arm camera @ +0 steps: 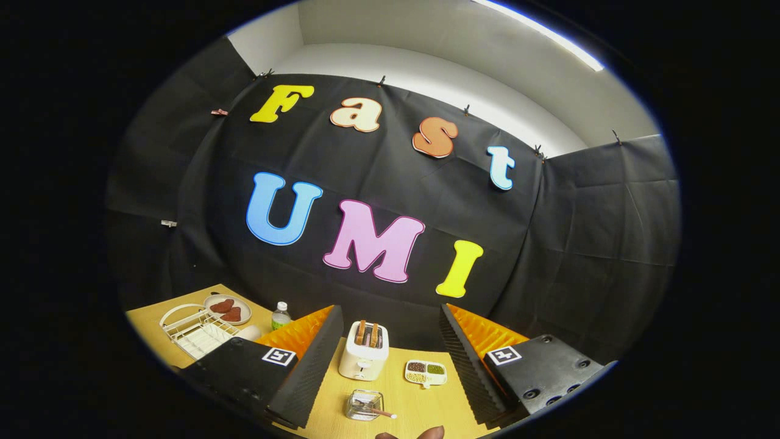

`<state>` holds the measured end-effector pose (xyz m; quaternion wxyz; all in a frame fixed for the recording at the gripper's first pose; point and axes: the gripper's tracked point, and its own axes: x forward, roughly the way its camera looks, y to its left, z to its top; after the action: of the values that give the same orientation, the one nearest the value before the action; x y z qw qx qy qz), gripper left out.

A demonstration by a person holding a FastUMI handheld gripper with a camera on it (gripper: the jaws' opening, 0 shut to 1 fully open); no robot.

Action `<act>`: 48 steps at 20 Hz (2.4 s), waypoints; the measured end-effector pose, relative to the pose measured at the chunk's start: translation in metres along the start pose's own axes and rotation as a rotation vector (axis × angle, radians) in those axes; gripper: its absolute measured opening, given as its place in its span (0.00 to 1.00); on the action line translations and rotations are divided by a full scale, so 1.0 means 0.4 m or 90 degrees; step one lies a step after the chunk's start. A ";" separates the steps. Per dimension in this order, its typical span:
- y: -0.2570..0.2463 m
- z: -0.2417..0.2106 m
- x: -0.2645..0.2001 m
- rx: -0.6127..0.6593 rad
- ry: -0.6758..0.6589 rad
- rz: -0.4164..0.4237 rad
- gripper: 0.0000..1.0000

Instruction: Take the plate from the dish rack, then take the spoon from the basket and place it into the plate.

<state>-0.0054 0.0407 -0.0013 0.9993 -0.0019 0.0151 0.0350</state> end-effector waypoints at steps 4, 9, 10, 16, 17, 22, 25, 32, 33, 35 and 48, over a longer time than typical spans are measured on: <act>0.074 0.004 0.007 -0.008 0.009 0.032 0.97; 0.228 0.008 0.043 0.033 0.037 0.110 0.98; 0.268 0.004 0.052 0.032 0.046 0.131 0.97; 0.498 -0.142 0.133 0.032 0.195 0.224 0.96; 0.529 -0.173 0.151 0.036 0.229 0.233 0.96; 0.655 -0.309 0.224 0.052 0.352 0.235 0.95; 0.720 -0.369 0.275 0.066 0.405 0.222 0.95; 0.808 -0.531 0.324 0.057 0.528 0.166 0.83; 0.813 -0.548 0.322 0.051 0.540 0.154 0.75; 0.810 -0.568 0.330 0.038 0.552 0.128 0.64; 0.792 -0.444 0.381 -0.149 0.465 0.038 0.24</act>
<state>0.1190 0.3667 -0.1843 0.9195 -0.1277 0.3663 0.0629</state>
